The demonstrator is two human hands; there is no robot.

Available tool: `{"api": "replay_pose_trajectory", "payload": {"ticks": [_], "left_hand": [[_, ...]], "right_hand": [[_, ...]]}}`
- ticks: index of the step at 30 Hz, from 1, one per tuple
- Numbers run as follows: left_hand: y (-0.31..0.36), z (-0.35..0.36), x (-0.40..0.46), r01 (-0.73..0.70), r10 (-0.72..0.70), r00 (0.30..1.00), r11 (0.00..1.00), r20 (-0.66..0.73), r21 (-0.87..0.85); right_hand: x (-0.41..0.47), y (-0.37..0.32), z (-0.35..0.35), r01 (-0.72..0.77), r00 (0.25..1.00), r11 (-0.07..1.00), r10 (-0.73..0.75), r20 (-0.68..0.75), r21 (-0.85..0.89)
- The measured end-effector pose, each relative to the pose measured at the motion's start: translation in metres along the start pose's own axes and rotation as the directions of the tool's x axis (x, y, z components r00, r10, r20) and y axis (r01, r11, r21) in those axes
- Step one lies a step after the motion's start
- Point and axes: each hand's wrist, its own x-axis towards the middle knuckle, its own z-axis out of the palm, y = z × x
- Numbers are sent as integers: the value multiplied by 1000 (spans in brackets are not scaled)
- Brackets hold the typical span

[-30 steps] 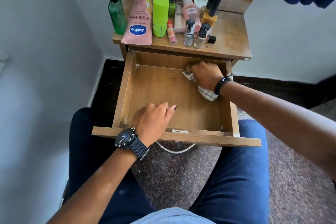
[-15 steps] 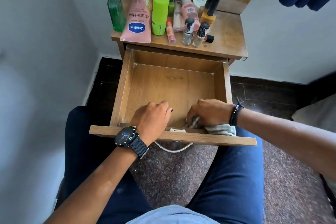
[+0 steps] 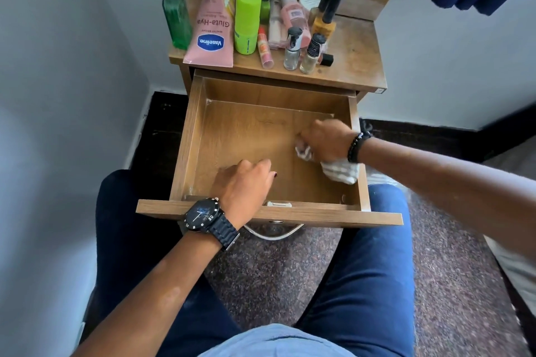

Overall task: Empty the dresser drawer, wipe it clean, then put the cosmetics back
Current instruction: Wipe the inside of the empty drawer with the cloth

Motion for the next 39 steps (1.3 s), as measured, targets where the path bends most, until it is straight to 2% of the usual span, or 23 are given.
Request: {"api": "replay_pose_trajectory", "payload": {"ticks": [3, 5, 7, 9, 11, 13, 15, 17, 20, 26, 31, 34, 39], "left_hand": [[5, 4, 3, -9, 9, 1000, 999, -10, -34], [7, 5, 3, -13, 12, 1000, 998, -16, -57], [8, 4, 2, -24, 23, 1000, 996, -15, -85], [7, 3, 2, -39, 38, 999, 993, -18, -110], [6, 2, 2, -43, 42, 999, 993, -15, -106], [6, 2, 2, -35, 35, 999, 996, -2, -78], [6, 1, 1, -32, 32, 999, 998, 2, -46], [7, 0, 1, -25, 25, 1000, 999, -15, -22], [6, 0, 1, -16, 17, 999, 1000, -33, 8], [1, 6, -1, -1, 1, 1000, 999, -6, -50], [1, 4, -3, -18, 17, 999, 1000, -29, -10], [1, 3, -5, -24, 24, 999, 1000, -35, -7], [-6, 4, -4, 9, -7, 999, 999, -36, 48]], "right_hand": [[-29, -23, 5, 180, 949, 966, -220, 226, 185], [-35, -28, 8, 204, 938, 962, -246, 245, 183], [-33, -29, 6, 136, 958, 976, -173, 229, 169], [-24, -27, 4, 58, 979, 997, -66, 192, 50], [-9, -18, 0, -37, 995, 991, 49, 92, -127], [7, 1, -3, -149, 989, 962, 146, -31, -228], [21, 16, -5, -213, 975, 941, 190, -113, -262], [33, 19, -3, -199, 979, 926, 172, -110, -320], [41, 18, 1, -164, 987, 914, 153, -59, -372], [39, 26, 1, -136, 976, 956, 174, 129, -260], [15, 10, 1, 34, 962, 982, 17, 271, -184], [-5, -8, 0, 90, 918, 992, -47, 394, -91], [-13, -28, 12, 92, 804, 994, -110, 584, 61]]}}
